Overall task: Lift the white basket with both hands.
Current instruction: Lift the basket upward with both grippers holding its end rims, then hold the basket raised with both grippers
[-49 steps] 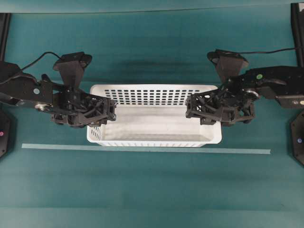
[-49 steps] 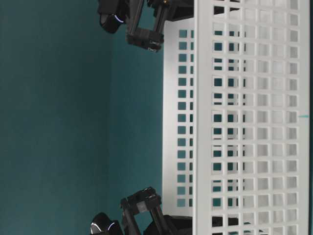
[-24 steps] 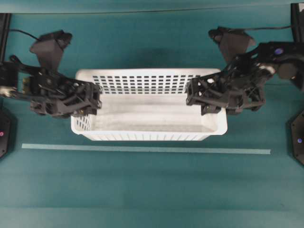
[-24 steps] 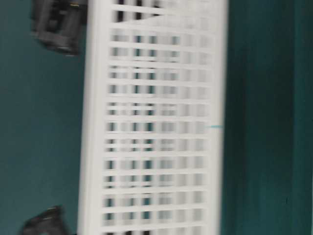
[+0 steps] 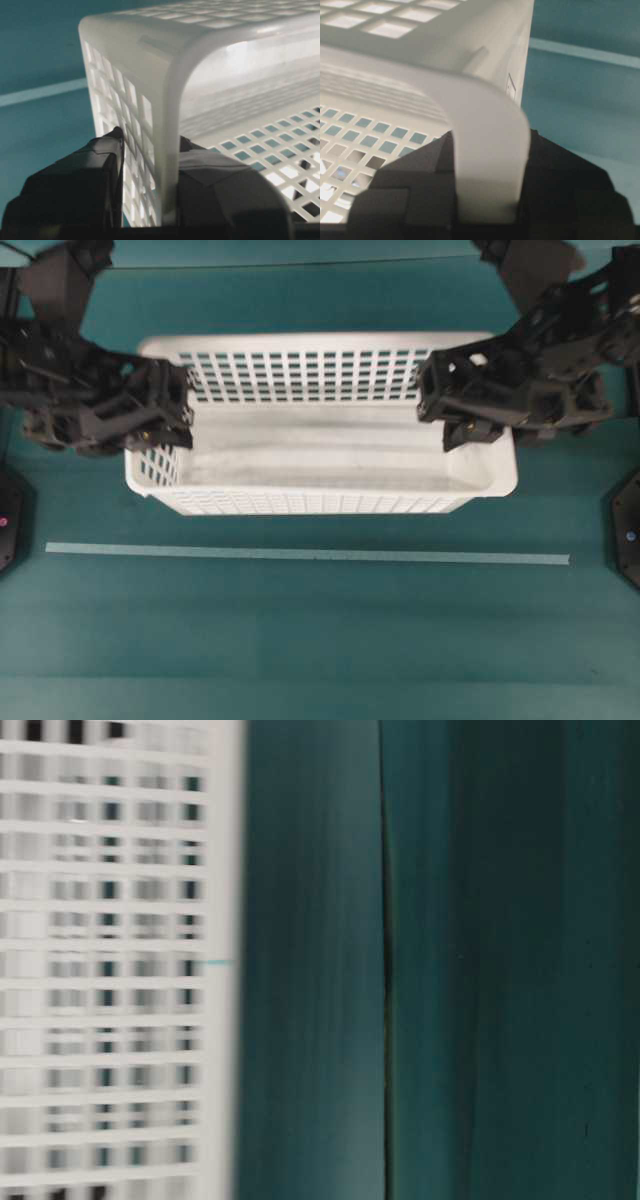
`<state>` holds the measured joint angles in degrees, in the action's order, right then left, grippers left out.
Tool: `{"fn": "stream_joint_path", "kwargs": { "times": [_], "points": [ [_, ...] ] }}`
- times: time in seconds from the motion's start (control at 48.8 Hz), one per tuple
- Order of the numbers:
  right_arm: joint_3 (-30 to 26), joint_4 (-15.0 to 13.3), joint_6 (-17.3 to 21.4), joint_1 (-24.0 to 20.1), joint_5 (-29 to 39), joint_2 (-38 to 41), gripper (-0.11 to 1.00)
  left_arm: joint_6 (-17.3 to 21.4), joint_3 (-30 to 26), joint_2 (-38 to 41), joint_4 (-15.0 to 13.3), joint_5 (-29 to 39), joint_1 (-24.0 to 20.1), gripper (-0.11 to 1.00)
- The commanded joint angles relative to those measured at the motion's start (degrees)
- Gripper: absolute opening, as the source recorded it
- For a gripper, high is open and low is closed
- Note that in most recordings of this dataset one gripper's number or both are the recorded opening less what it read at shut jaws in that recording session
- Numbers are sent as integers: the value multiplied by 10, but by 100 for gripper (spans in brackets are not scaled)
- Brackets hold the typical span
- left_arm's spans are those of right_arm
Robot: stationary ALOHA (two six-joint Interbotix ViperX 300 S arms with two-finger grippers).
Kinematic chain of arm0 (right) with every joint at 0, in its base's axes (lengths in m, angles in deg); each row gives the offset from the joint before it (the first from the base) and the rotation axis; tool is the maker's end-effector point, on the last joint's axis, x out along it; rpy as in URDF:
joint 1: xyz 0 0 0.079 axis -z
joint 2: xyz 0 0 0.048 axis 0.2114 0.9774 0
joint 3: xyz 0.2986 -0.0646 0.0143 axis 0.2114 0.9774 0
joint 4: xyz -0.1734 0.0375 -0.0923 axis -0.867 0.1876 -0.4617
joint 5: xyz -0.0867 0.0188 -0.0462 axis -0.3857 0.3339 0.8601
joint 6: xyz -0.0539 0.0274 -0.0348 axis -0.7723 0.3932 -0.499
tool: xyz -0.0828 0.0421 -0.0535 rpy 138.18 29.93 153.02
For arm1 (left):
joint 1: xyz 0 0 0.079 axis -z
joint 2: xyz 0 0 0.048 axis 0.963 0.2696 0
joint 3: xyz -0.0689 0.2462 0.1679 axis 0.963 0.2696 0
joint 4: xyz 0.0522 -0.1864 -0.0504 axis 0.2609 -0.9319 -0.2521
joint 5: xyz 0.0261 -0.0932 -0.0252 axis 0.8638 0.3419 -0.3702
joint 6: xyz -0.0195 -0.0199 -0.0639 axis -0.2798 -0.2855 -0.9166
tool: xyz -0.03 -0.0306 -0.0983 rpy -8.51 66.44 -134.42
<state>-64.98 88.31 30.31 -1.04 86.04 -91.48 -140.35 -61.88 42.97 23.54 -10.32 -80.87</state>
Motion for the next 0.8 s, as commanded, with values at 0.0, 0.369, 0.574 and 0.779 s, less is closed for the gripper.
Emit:
{"fn": "stream_joint_path", "kwargs": {
  "times": [0.0, 0.369, 0.574, 0.779],
  "points": [
    [-40, 4, -10, -7, 20, 6, 20, 37, -73, -7, 5, 17, -4, 16],
    [-168, 4, 4, -15, 75, 7, 20, 47, -195, -9, 5, 95, -4, 16],
    [-230, 3, 3, -18, 111, 14, 19, 48, -228, -6, 5, 108, -4, 16],
    [-266, -4, 0, -19, 117, 13, 19, 48, -276, -1, 5, 108, 0, 16]
  ]
}}
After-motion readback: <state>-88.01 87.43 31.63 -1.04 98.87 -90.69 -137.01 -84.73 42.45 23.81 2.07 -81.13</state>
